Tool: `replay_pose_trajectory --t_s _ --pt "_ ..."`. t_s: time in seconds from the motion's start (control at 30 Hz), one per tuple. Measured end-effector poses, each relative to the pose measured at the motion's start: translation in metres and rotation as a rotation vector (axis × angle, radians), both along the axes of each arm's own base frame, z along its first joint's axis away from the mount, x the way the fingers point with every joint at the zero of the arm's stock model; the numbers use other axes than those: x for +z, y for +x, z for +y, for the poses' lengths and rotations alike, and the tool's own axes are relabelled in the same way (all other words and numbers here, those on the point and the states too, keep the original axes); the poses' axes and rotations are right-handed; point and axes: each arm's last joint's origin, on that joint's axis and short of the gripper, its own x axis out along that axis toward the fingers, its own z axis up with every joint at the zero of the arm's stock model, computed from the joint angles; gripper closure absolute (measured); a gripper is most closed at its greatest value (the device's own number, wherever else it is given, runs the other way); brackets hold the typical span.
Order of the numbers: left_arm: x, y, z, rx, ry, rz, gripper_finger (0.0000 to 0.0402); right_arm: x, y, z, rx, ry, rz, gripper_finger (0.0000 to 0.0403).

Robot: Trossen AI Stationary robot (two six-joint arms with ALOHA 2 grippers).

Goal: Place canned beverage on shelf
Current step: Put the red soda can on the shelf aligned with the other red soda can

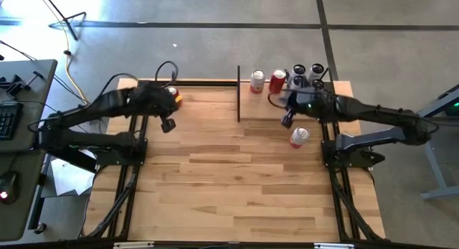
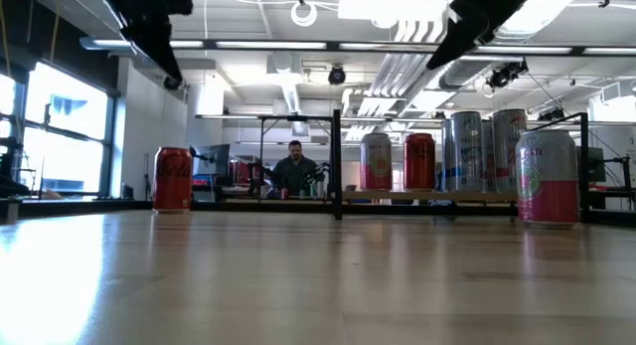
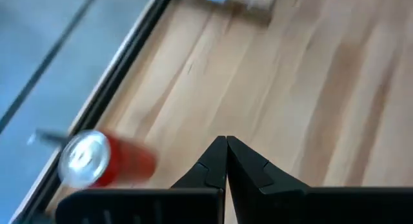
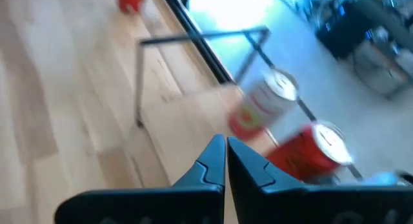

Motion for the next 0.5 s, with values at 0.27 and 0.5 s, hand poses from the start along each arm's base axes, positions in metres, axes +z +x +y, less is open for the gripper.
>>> replay_pose_trajectory --t_s 0.27,0.5 --pt "0.003 0.022 0.049 0.147 -0.065 0.351 0.0335 -0.038 0.010 0.017 0.113 -0.033 -0.074 0.0403" --pt "0.000 0.038 0.089 0.218 -0.074 0.452 0.0210 -0.048 0.010 0.028 0.160 -0.025 -0.057 0.0403"
